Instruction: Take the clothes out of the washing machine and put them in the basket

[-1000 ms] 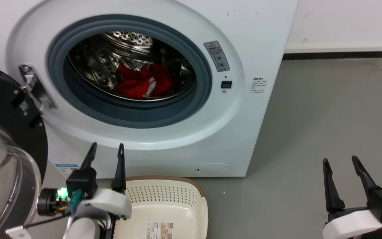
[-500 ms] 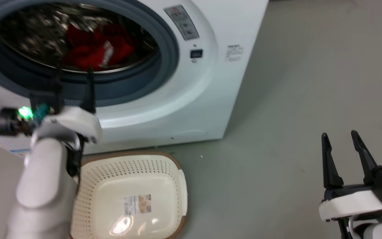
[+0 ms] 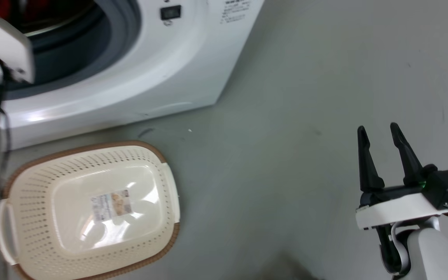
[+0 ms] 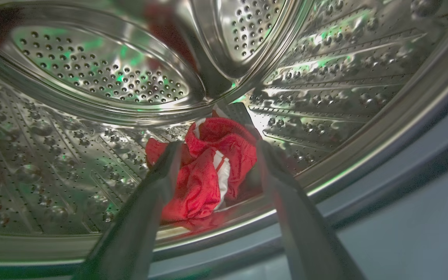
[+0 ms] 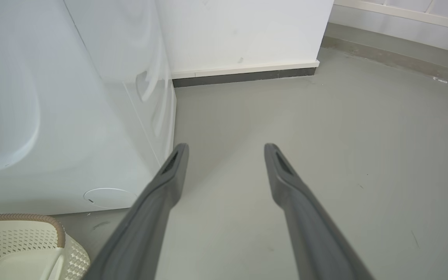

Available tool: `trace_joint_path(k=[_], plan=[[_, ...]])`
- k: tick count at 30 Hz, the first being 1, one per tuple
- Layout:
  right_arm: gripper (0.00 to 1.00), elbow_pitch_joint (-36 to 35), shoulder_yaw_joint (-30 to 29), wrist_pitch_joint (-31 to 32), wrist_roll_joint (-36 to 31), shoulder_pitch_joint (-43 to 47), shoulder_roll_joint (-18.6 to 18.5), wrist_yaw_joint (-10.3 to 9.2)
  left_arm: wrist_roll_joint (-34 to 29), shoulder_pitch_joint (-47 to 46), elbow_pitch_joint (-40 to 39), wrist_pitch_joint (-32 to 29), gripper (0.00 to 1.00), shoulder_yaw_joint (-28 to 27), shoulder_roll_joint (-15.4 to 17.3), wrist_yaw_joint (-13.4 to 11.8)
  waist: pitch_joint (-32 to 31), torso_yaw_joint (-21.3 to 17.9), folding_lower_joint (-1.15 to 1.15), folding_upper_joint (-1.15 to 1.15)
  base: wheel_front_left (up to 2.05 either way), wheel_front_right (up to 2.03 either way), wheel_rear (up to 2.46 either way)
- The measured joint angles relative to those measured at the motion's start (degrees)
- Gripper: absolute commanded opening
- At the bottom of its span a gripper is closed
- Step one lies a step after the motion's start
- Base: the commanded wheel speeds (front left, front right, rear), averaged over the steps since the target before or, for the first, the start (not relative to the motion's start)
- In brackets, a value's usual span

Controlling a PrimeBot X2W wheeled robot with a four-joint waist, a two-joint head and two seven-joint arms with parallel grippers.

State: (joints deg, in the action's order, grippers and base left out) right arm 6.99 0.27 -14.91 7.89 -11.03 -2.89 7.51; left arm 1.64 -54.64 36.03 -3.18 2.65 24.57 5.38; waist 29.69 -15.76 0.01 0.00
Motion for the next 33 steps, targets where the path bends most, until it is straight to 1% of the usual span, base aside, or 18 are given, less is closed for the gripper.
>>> trace_joint_path(k=[3, 8, 11, 16, 21, 24, 28, 30, 31, 32, 33], plan=[[1.00, 0.54, 0.94, -0.11, 1.10, -1.52, -0.01, 0.00, -0.53, -4.10, 1.55, -3.63, 1.00, 0.49, 3.32, 0.68, 2.75, -2.00, 0.00, 0.00, 0.00, 0.00, 0.00], [1.00, 0.51, 2.47, -0.12, 3.37, -2.80, -0.01, 0.00, -1.74, -9.92, 1.85, -11.37, 1.00, 2.14, 7.68, 1.29, 6.77, -5.03, 0.00, 0.00, 0.00, 0.00, 0.00], [1.00, 0.62, 3.28, -0.14, 4.35, -3.48, -0.01, 0.00, -1.67, -13.84, 1.87, -17.27, 1.00, 3.39, 10.48, 1.70, 9.01, -6.48, 0.00, 0.00, 0.00, 0.00, 0.00], [1.00, 0.71, 4.56, -0.15, 6.08, -4.34, 0.00, 0.00, -0.12, -17.53, 1.32, -28.25, 1.00, 6.21, 14.28, 2.02, 12.06, -8.51, 0.00, 0.00, 0.00, 0.00, 0.00], [1.00, 0.80, 5.59, -0.16, 7.01, -5.23, 0.00, 0.00, 3.26, -18.51, -0.71, -38.17, 1.00, 9.05, 18.81, 2.03, 14.09, -10.05, 0.00, 0.00, 0.00, 0.00, 0.00], [1.00, 0.86, 5.78, -0.16, 7.56, -5.43, 0.00, 0.00, 4.76, -18.65, -2.79, -42.42, 1.00, 9.22, 21.28, 2.03, 15.03, -10.58, 0.00, 0.00, 0.00, 0.00, 0.00], [1.00, 0.97, 6.17, -0.16, 7.98, -5.69, 0.01, 0.00, 5.81, -18.03, -5.57, -46.21, 1.00, 8.37, 23.19, 1.96, 15.85, -11.09, -0.01, 0.00, 0.00, 0.00, 0.00], [1.00, 1.01, 6.17, -0.16, 8.22, -6.05, 0.00, 0.00, 6.62, -17.21, -6.84, -47.70, 1.00, 7.66, 23.52, 1.03, 16.10, -11.24, -0.01, 0.00, 0.00, 0.00, 0.00], [1.00, 1.02, 6.17, -0.16, 8.21, -6.20, 0.00, 0.00, 6.68, -16.71, -7.58, -48.16, 0.65, 7.50, 23.63, 0.63, 16.21, -11.27, -0.01, 0.00, 0.00, 0.00, 0.00], [1.00, 1.04, 6.19, -0.16, 8.22, -6.28, 0.00, 0.00, 6.69, -16.28, -8.39, -48.43, 0.34, 7.44, 23.79, 0.48, 16.30, -11.31, 0.00, 0.00, 0.00, 0.00, 0.00], [1.00, 1.05, 6.19, -0.16, 8.23, -6.31, 0.00, 0.00, 6.77, -15.88, -9.43, -48.31, 0.06, 7.21, 23.87, -0.08, 16.37, -11.33, -0.01, 0.00, 0.00, 0.00, 0.00]])
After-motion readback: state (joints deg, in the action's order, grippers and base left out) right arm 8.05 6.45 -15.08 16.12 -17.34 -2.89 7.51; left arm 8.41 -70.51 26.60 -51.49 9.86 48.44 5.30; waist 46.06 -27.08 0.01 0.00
